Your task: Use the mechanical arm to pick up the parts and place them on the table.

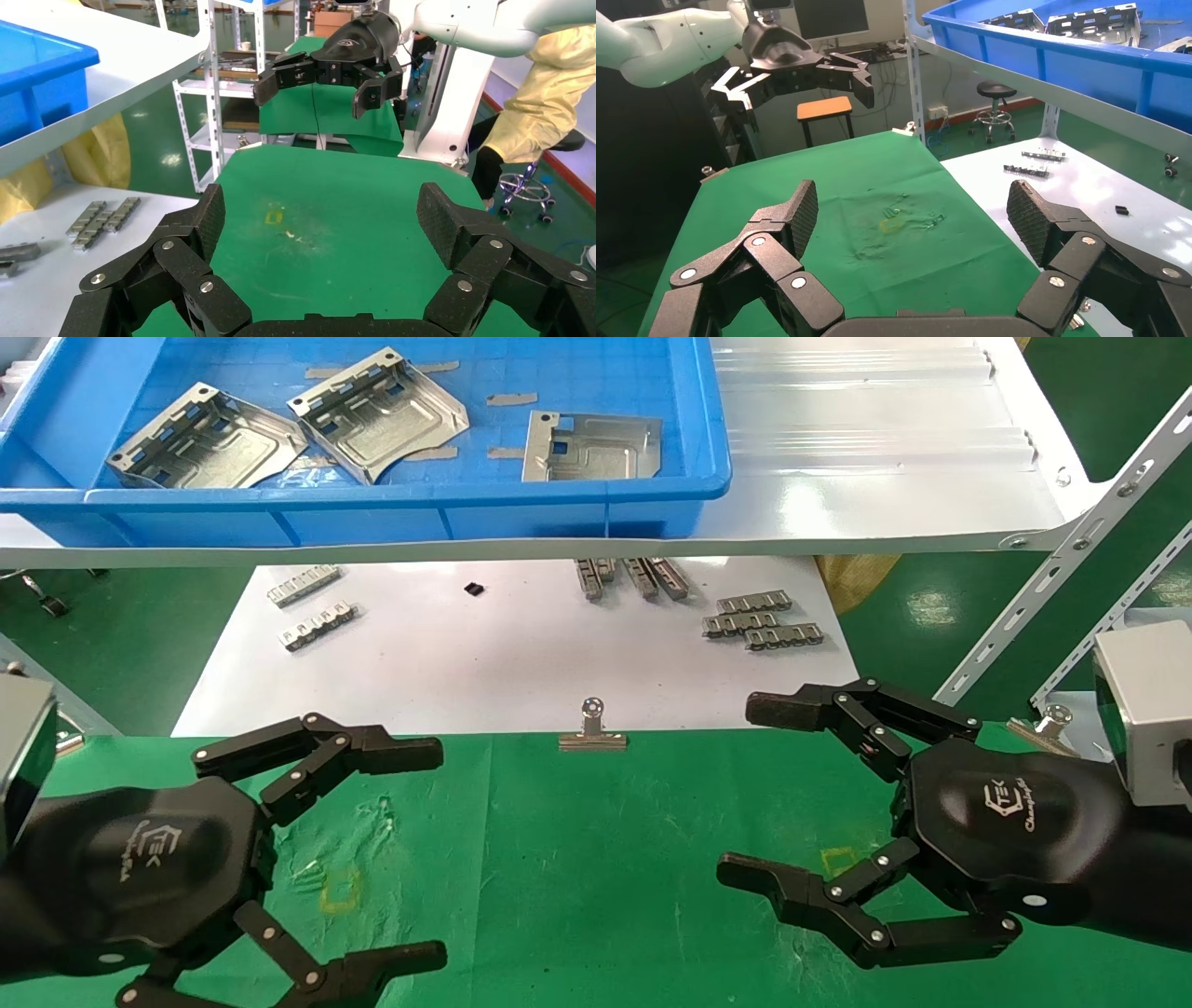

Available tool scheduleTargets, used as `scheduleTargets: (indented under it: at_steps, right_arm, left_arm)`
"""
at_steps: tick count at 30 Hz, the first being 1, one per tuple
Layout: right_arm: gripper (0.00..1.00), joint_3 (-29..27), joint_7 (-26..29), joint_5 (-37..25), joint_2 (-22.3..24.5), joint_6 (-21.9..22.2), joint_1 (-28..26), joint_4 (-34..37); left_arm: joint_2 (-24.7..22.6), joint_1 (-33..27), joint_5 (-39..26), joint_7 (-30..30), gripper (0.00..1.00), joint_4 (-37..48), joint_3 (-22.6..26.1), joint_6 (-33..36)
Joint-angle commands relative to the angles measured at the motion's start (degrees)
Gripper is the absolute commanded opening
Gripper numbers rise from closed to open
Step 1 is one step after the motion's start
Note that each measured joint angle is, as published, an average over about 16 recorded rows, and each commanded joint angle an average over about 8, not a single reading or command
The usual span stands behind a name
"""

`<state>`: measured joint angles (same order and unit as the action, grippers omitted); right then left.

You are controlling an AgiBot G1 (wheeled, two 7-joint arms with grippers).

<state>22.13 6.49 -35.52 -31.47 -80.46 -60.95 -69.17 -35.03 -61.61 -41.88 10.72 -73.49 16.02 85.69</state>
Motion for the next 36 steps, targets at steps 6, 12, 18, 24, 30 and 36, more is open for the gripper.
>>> scheduleTargets:
  at_steps: [6,12,18,24,30,36]
  right_arm:
    - [1.00,0.00,0.00,0.00,0.00,0.00,0.00,0.00]
    - [1.00,0.00,0.00,0.00,0.00,0.00,0.00,0.00]
    - [0.62,0.00,0.00,0.00,0.00,0.00,0.00,0.00]
    - [0.00,0.00,0.00,0.00,0.00,0.00,0.00,0.00]
    - [0.00,0.00,0.00,0.00,0.00,0.00,0.00,0.00]
    - [0.00,0.00,0.00,0.00,0.00,0.00,0.00,0.00]
  left_arm:
    - [0.00,0.00,0.00,0.00,1.00,0.00,0.00,0.00]
    - [0.00,0.00,0.00,0.00,1.00,0.00,0.00,0.00]
    - [0.00,0.00,0.00,0.00,1.00,0.00,0.00,0.00]
    - [0.00,0.00,0.00,0.00,1.00,0.00,0.00,0.00]
    - [0.00,0.00,0.00,0.00,1.00,0.00,0.00,0.00]
    - [0.00,0.00,0.00,0.00,1.00,0.00,0.00,0.00]
